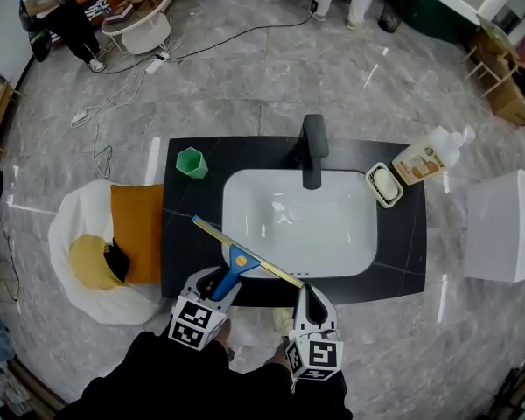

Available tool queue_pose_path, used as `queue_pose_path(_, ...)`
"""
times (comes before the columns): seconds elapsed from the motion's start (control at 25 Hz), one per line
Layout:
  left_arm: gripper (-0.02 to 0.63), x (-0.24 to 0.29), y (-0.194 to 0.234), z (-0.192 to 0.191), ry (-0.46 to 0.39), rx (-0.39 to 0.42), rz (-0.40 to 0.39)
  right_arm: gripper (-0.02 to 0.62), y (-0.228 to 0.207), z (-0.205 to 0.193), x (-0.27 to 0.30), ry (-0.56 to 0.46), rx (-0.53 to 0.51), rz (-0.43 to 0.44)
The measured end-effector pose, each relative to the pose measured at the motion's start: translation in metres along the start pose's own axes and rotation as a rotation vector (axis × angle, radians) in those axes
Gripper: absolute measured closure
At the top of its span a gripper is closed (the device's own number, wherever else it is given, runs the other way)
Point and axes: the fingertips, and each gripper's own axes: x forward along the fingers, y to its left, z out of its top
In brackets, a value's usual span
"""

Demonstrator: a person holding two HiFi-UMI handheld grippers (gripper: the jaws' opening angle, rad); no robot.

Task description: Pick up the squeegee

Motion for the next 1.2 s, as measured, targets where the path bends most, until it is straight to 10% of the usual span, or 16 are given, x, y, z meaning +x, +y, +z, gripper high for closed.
queue_pose_path(1.2, 0.420, 0.059, 0.012, -0.051, 0.175, -0.002, 0.044, 0.580, -0.028, -0.036, 0.009, 0.060, 0.074, -0.049)
